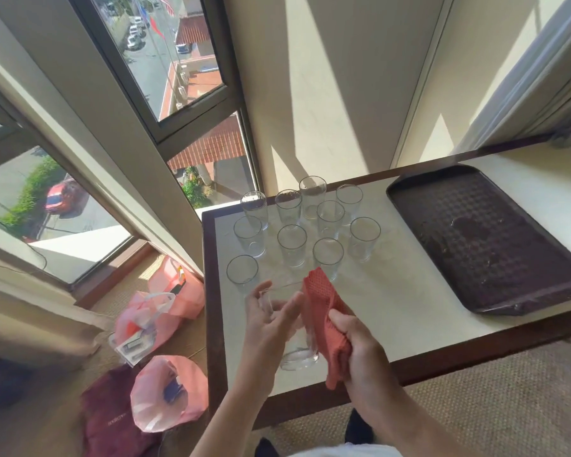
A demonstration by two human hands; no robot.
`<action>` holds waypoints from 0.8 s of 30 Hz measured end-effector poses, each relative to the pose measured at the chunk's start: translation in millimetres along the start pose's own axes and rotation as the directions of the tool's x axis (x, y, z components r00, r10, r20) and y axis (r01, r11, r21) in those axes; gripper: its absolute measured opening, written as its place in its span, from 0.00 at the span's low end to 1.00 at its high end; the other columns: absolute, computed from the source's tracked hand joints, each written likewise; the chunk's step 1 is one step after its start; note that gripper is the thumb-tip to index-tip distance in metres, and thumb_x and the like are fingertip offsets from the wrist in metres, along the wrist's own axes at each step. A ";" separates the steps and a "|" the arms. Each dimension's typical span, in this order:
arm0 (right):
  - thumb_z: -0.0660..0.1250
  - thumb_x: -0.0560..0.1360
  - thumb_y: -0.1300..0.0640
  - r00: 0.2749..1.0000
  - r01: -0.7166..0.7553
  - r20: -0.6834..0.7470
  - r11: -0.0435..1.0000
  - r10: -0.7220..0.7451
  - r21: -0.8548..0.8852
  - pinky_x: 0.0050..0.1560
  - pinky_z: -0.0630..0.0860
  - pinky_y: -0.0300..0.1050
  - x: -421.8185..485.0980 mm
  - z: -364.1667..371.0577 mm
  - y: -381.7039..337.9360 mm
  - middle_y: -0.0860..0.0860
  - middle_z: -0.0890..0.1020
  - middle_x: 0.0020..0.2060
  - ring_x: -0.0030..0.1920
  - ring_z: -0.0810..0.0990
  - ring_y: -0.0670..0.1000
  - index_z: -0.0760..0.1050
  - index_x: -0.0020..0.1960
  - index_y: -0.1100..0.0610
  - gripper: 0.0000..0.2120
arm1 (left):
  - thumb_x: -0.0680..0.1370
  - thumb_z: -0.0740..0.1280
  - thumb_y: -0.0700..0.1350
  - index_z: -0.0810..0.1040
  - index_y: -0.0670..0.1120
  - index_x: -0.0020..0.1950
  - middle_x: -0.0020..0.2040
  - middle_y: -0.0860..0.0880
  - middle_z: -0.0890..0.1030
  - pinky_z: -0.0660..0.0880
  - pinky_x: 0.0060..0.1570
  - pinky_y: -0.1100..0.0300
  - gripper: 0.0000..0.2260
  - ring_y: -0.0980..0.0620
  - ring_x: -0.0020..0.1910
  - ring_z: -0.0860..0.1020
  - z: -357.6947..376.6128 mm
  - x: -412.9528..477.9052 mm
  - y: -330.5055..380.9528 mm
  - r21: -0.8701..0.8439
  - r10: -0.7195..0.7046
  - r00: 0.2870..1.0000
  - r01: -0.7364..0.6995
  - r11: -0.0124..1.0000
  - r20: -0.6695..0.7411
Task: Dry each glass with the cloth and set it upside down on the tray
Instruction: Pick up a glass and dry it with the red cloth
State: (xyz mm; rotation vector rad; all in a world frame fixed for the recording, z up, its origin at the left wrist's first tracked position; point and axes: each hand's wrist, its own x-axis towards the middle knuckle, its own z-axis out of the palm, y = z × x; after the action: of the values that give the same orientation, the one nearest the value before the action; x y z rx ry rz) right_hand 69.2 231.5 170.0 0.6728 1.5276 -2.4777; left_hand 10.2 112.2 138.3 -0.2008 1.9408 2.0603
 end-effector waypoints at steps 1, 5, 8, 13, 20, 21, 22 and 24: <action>0.62 0.70 0.47 0.998 0.046 0.033 0.995 -0.044 -0.091 0.28 0.69 0.41 0.7 4.6 1.2 0.50 0.78 0.32 0.30 0.74 0.46 0.78 0.53 0.59 0.19 | 0.62 0.77 0.66 0.76 0.51 0.57 0.58 0.50 0.77 0.78 0.51 0.48 0.31 0.40 0.54 0.82 5.0 -3.1 -1.3 -0.026 -0.022 1.000 0.022 0.999 -0.017; 0.59 0.75 0.43 0.993 0.114 -0.002 0.974 -0.117 -0.196 0.29 0.71 0.32 20.6 15.2 2.6 0.44 0.81 0.35 0.30 0.77 0.42 0.75 0.63 0.59 0.25 | 0.63 0.80 0.61 0.78 0.55 0.58 0.62 0.41 0.79 0.73 0.65 0.39 0.27 0.43 0.60 0.80 17.7 -12.7 -7.2 -0.138 -0.117 0.993 0.116 0.984 0.004; 0.54 0.83 0.48 0.997 0.050 -0.055 0.995 -0.055 -0.085 0.24 0.69 0.34 30.9 12.3 -2.9 0.51 0.82 0.32 0.26 0.77 0.43 0.77 0.57 0.65 0.22 | 0.59 0.81 0.63 0.73 0.42 0.66 0.56 0.44 0.84 0.76 0.62 0.43 0.43 0.50 0.55 0.83 18.8 -13.9 -9.5 -0.157 -0.114 0.991 0.123 0.980 0.064; 0.57 0.82 0.49 0.992 0.121 -0.019 0.985 -0.124 -0.125 0.30 0.75 0.35 22.5 4.4 -2.9 0.56 0.86 0.46 0.38 0.83 0.50 0.79 0.57 0.50 0.13 | 0.62 0.80 0.59 0.74 0.41 0.57 0.43 0.45 0.80 0.79 0.41 0.51 0.33 0.50 0.38 0.82 10.1 -9.6 -9.0 -0.023 -0.108 0.961 0.117 0.993 0.254; 0.54 0.77 0.59 0.922 0.223 0.375 0.919 -0.091 -0.324 0.40 0.76 0.31 17.8 -10.0 -25.9 0.44 0.85 0.37 0.39 0.83 0.40 0.74 0.64 0.56 0.18 | 0.62 0.78 0.56 0.73 0.54 0.63 0.48 0.56 0.80 0.72 0.37 0.66 0.31 0.61 0.38 0.77 -18.2 1.1 22.1 0.390 -0.275 0.861 0.099 0.916 0.427; 0.54 0.78 0.58 0.923 0.200 0.381 0.921 -0.062 -0.334 0.36 0.74 0.30 19.7 -7.9 -28.5 0.44 0.83 0.33 0.34 0.81 0.40 0.74 0.63 0.55 0.17 | 0.64 0.78 0.55 0.72 0.57 0.64 0.49 0.57 0.80 0.73 0.38 0.66 0.30 0.63 0.39 0.78 -19.3 1.1 26.6 0.428 -0.296 0.841 0.087 0.900 0.452; 0.53 0.80 0.58 0.926 0.167 0.377 0.929 -0.033 -0.330 0.28 0.70 0.31 24.2 -7.7 -28.5 0.45 0.79 0.28 0.28 0.78 0.41 0.75 0.60 0.55 0.15 | 0.67 0.78 0.53 0.70 0.61 0.63 0.50 0.59 0.80 0.74 0.38 0.68 0.28 0.65 0.40 0.79 -19.2 0.2 29.5 0.461 -0.309 0.826 0.069 0.885 0.471; 0.54 0.79 0.53 0.929 0.096 0.367 0.932 0.043 -0.351 0.21 0.61 0.44 30.8 -5.3 -29.1 0.53 0.75 0.27 0.22 0.71 0.47 0.78 0.47 0.55 0.15 | 0.71 0.78 0.49 0.68 0.63 0.61 0.52 0.61 0.80 0.74 0.39 0.71 0.26 0.70 0.41 0.79 -16.8 -2.2 32.8 0.504 -0.310 0.825 0.035 0.863 0.473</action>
State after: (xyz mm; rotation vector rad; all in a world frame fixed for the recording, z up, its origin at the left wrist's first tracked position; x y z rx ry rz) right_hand 33.1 252.9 177.6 0.1126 1.7693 -2.0879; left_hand 0.2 93.9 168.8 0.2790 1.8870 1.2635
